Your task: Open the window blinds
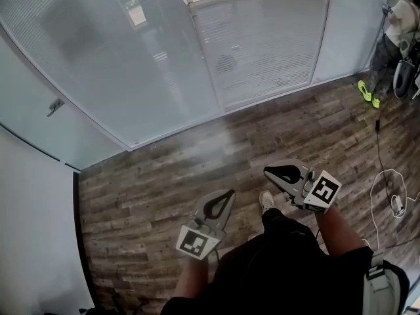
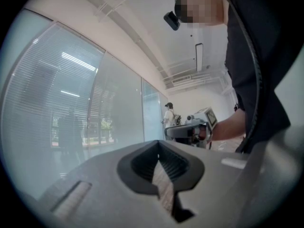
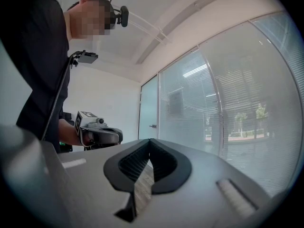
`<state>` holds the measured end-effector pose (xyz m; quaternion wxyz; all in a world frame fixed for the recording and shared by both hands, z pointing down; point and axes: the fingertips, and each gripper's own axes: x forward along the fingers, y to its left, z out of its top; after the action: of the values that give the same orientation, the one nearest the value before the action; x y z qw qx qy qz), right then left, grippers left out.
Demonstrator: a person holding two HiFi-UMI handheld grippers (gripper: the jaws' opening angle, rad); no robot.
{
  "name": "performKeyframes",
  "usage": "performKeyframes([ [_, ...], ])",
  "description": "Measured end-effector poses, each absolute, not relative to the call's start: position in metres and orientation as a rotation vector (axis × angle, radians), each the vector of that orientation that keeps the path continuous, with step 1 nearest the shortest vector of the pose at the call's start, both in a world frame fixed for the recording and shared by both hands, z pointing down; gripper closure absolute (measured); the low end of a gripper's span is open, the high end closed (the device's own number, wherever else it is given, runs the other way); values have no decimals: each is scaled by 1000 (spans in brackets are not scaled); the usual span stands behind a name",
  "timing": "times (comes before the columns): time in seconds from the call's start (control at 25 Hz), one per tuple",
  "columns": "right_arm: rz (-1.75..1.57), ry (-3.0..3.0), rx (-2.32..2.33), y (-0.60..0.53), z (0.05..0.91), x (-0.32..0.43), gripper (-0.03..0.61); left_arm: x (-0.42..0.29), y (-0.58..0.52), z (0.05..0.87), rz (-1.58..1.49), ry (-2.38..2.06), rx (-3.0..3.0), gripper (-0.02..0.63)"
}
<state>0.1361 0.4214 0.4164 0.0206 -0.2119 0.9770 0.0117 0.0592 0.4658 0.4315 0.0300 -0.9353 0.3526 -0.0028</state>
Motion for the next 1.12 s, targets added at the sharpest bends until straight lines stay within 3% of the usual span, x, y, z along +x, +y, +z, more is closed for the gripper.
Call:
performKeyframes([
  [1.12,27,3049,-349,246,407,133,574,70,298,425,-64,1344,-2798,610],
])
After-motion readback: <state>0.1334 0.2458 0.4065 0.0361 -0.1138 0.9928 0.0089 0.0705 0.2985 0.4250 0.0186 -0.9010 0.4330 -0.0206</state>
